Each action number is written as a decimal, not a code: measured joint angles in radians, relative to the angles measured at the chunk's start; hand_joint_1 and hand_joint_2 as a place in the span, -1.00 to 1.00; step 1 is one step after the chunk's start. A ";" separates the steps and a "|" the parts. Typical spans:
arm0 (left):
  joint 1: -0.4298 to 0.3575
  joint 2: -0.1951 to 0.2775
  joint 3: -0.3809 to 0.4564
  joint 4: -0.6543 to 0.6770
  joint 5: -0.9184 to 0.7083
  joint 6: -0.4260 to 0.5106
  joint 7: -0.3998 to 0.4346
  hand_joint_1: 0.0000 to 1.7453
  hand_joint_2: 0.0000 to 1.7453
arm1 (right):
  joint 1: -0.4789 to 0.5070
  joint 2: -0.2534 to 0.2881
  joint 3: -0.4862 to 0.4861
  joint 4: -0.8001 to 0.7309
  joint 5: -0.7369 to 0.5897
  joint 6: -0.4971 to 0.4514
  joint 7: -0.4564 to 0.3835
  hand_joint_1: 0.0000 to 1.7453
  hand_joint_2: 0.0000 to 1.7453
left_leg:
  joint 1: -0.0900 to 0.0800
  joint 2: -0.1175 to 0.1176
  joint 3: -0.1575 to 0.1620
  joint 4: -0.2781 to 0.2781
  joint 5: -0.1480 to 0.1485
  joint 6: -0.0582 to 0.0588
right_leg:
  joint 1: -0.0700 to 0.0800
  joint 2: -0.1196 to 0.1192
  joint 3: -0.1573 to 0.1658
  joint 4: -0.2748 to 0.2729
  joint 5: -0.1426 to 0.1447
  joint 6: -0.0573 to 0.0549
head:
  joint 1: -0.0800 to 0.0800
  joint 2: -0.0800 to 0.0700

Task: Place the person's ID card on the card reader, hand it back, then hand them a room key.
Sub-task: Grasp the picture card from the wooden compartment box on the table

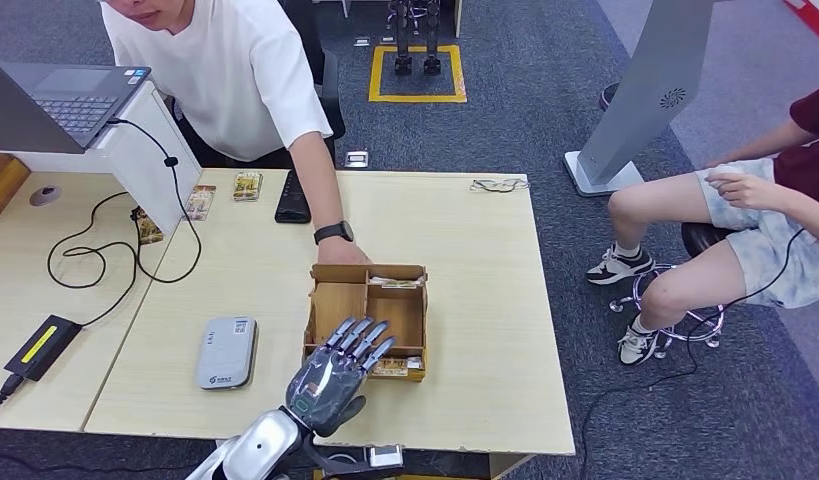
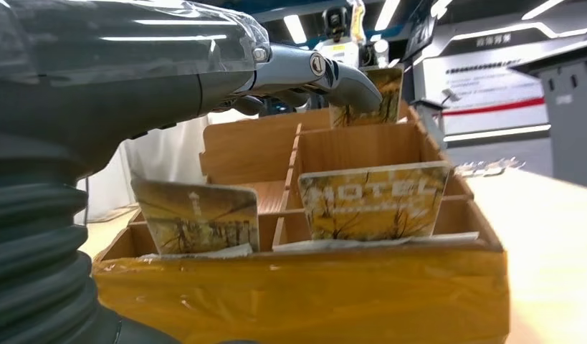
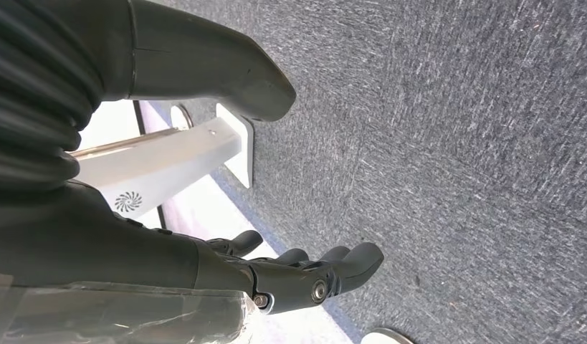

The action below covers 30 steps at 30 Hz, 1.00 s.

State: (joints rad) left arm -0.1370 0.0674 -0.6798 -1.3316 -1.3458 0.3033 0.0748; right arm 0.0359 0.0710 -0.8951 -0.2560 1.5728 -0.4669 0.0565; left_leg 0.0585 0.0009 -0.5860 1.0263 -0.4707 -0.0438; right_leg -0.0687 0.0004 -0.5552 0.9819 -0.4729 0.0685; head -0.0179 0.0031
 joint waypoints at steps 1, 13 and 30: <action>0.000 -0.003 0.000 0.002 -0.002 -0.007 0.013 -1.00 1.00 | 0.000 0.000 0.000 0.000 0.000 0.000 0.002 -1.00 1.00 | 0.000 0.000 0.000 0.000 0.000 0.000 | 0.000 0.000 0.000 0.000 0.000 0.000 | 0.000 0.000; -0.002 -0.029 0.000 0.003 0.006 -0.024 0.062 -1.00 1.00 | 0.001 0.000 0.000 0.000 0.000 0.001 0.007 -1.00 1.00 | 0.000 0.000 0.000 0.000 0.000 0.000 | 0.000 0.000 0.000 0.000 0.000 0.000 | 0.000 0.000; -0.004 -0.035 0.015 0.003 0.011 -0.031 0.113 -1.00 1.00 | 0.002 0.003 -0.001 0.000 0.000 0.002 0.012 -1.00 1.00 | 0.000 0.000 0.000 0.000 0.000 0.000 | 0.000 0.000 0.000 0.000 0.000 0.000 | 0.000 0.000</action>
State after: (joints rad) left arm -0.1410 0.0319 -0.6650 -1.3287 -1.3347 0.2722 0.1877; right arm 0.0383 0.0737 -0.8957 -0.2564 1.5728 -0.4650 0.0684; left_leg 0.0585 0.0009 -0.5861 1.0263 -0.4707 -0.0439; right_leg -0.0686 0.0004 -0.5553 0.9820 -0.4729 0.0685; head -0.0179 0.0030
